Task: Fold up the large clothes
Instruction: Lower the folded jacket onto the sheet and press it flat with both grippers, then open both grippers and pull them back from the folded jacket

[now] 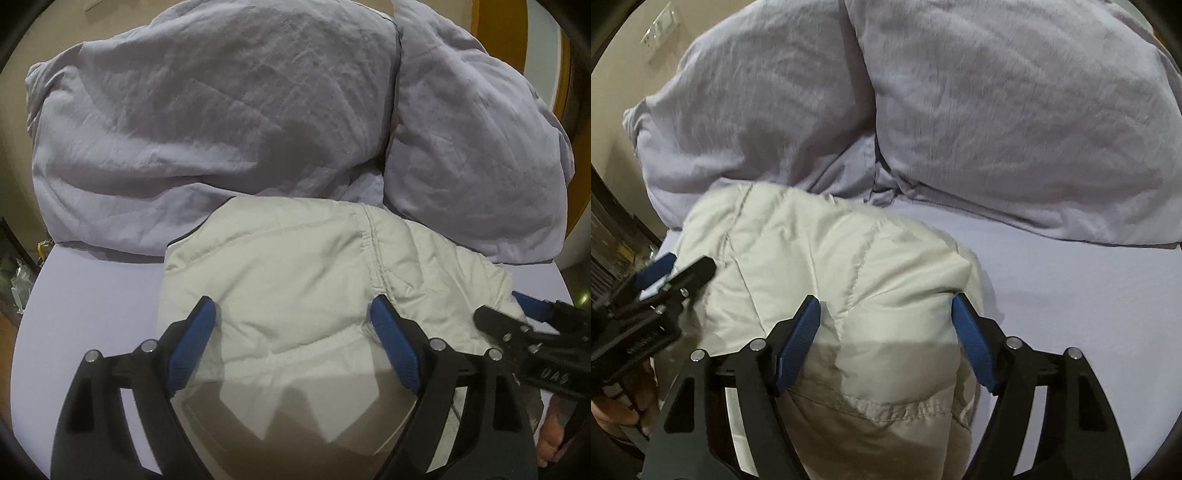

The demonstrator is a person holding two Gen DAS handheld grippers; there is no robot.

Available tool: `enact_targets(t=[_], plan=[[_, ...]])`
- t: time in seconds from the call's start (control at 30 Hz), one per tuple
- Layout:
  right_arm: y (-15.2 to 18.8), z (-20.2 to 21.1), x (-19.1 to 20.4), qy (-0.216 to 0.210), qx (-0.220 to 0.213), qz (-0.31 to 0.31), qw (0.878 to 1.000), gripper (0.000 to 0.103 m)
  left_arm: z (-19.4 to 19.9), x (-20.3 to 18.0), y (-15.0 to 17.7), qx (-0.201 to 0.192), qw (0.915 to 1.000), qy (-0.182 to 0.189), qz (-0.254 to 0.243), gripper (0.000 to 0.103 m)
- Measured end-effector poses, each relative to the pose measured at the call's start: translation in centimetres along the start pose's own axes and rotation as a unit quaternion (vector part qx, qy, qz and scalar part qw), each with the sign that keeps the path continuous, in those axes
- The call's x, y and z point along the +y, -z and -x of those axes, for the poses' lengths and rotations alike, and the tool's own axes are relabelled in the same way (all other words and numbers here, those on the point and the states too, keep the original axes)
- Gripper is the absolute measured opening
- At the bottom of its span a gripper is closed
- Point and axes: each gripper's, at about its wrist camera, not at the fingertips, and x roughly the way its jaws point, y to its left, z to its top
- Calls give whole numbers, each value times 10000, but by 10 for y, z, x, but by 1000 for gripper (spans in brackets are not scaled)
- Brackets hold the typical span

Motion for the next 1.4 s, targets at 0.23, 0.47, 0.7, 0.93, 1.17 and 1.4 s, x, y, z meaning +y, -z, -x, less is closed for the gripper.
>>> enact_targets(t=[0.23,0.47,0.7,0.93,1.17,1.4], plan=[[9,-13,-3,-43,15,-13,10000,75,-13,-4,4,5,10000,47,-40,86],[18,-22,-5,-56,-24,-129,9999,76,-20,-5,8,-37,10000,55,-70,87],[26,-32,-15,-173,35,-463,9988,83,-22,-9,11,-91,9998,-38,-153,87],[24,-22,-7,135,96,-410,9990,85,-14,-12,9,-60,9995,-172,-239,88],[35,31,8,424,-151,-254,9987,93,32,1,28,-228,9996,-60,-134,92],[67,82,29,382,-229,-37,9990,98,82,28,55,-254,9996,67,83,94]])
